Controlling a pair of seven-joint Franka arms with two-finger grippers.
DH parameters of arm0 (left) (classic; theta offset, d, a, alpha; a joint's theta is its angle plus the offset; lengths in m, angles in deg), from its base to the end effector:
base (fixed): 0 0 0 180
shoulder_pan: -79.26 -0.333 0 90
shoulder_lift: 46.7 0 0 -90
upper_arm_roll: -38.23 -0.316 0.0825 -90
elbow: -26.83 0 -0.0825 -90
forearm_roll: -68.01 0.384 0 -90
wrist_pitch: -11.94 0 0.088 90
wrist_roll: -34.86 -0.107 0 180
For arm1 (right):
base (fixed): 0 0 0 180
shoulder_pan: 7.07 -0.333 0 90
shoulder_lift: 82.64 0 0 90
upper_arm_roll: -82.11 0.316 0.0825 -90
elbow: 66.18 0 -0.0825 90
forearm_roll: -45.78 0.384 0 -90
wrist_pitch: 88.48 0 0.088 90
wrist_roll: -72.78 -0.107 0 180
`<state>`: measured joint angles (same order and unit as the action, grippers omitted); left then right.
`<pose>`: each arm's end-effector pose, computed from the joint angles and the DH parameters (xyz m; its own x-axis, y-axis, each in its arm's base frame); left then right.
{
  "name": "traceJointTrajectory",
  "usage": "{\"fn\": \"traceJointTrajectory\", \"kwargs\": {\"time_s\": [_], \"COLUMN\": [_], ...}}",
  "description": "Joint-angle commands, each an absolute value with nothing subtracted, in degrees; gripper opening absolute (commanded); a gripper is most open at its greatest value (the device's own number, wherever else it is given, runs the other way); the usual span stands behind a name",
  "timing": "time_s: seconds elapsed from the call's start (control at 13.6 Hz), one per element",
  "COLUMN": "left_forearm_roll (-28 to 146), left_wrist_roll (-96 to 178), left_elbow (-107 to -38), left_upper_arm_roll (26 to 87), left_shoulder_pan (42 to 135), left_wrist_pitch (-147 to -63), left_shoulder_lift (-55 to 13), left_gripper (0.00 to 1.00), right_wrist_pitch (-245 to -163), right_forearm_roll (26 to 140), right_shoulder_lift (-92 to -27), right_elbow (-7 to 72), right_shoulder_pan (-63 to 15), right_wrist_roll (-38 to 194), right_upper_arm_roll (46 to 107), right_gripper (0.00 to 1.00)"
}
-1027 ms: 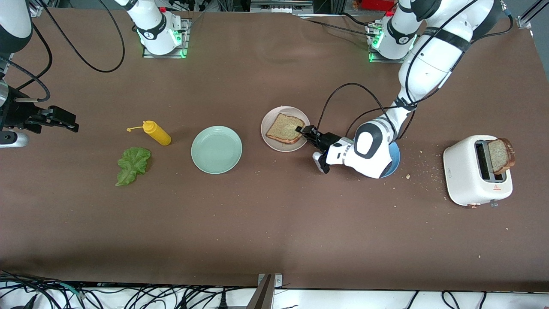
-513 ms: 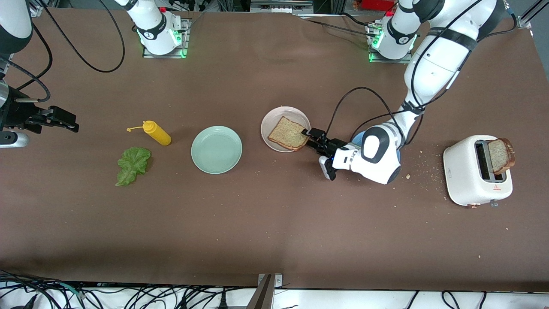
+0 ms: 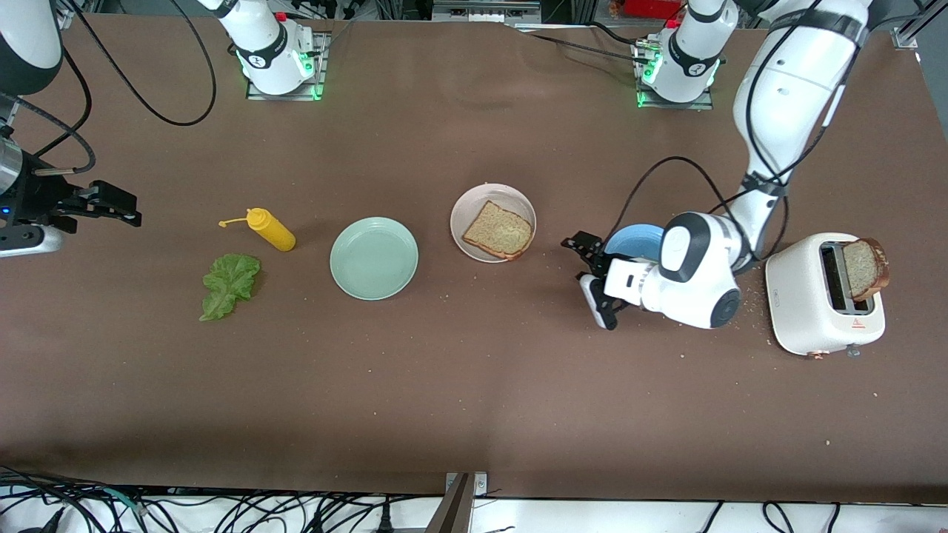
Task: Make sandwich in beige plate with both arms
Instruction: 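Open the left gripper and withdraw it while the right gripper reaches out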
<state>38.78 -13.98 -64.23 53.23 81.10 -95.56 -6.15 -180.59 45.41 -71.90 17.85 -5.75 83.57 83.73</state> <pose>0.6244 -0.2067 0.2189 0.6784 -0.7284 0.0956 -0.5858 -0.4578 0.6688 0.6124 0.0010 0.5674 0.9803 0.1923 -0.0457 0.1922 -0.9813 -0.0075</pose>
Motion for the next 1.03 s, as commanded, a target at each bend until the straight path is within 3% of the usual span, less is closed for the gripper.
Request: {"fn": "traceJointTrajectory", "kwargs": {"time_s": [0.0, 0.22, 0.59, 0.73, 0.95], "left_forearm_roll": [44.70, 55.14, 64.58, 65.54, 65.46], "left_wrist_roll": [-8.77, 4.67, 22.18, 23.26, 23.78], "left_elbow": [-65.02, -60.20, -49.21, -48.41, -51.63], "left_upper_arm_roll": [52.65, 52.38, 52.12, 50.28, 47.64], "left_shoulder_pan": [79.52, 79.70, 79.52, 79.43, 80.05], "left_wrist_pitch": [-92.75, -86.36, -73.68, -68.87, -68.39], "left_shoulder_lift": [-12.66, -17.77, -25.32, -28.14, -36.56], "left_gripper": [1.00, 1.00, 1.00, 1.00, 1.00], "right_wrist_pitch": [-180.06, -179.79, -174.81, -171.89, -169.00], "right_forearm_roll": [50.59, 56.04, 70.00, 72.94, 77.84], "right_shoulder_lift": [-71.75, -71.66, -67.20, -64.20, -60.95], "right_elbow": [17.58, 18.19, 20.92, 20.92, 23.10], "right_shoulder_pan": [-5.32, -4.79, 3.80, 7.50, 11.72], "right_wrist_roll": [94.01, 109.64, 135.49, 146.03, 157.04], "right_upper_arm_roll": [83.69, 83.26, 82.64, 82.73, 82.73], "right_gripper": [1.00, 1.00, 1.00, 1.00, 1.00]}}
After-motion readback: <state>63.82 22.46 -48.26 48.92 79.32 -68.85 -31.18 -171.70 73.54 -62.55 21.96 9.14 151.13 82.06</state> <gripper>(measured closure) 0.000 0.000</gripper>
